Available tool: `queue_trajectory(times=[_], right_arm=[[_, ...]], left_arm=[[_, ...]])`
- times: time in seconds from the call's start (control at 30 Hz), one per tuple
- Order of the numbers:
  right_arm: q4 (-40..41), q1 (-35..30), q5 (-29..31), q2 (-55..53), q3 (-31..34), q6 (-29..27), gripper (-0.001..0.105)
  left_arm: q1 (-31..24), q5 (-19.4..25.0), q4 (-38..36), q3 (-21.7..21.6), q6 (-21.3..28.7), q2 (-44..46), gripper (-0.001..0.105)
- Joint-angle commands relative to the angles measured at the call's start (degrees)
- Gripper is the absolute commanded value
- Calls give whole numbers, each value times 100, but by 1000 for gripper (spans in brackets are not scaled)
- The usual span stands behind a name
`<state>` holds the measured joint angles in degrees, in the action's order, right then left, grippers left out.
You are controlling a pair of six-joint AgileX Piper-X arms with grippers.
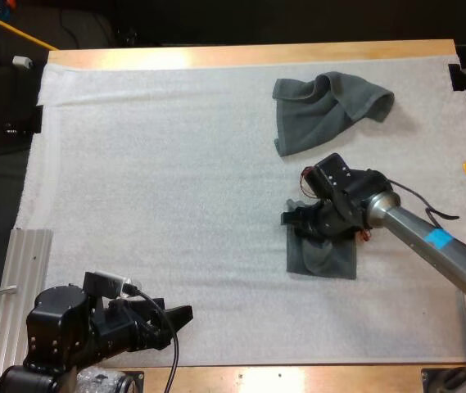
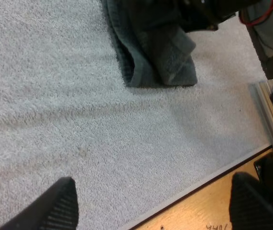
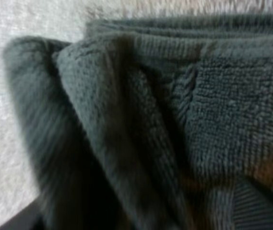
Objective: Pick towel from pile, fold and stack
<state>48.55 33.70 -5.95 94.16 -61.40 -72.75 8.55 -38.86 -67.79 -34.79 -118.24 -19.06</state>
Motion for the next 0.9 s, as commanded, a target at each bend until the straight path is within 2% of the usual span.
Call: queue_trajectory(times=[0.0,0.1,0.23,0.43,0.67,0.87], right_arm=[[72,1,35,-206,-61,-141,68],[160,1,226,-511,-61,-213,68],[197,1,50,-711,-61,-199,68],[562,1,67,-722,106,165,68],[-519,100,-1260,-706,625,273,68],[-1078,329,-1376,-706,974,586,68]], left_arm=[[-9,-38,-21,-41,23,12,64],[-9,-38,-10,-41,23,12,64],[-9,-38,-10,-41,75,12,64],[-9,-38,-10,-41,174,12,64],[-9,-38,-10,-41,174,12,64],[-9,-38,-10,-41,174,12,64]])
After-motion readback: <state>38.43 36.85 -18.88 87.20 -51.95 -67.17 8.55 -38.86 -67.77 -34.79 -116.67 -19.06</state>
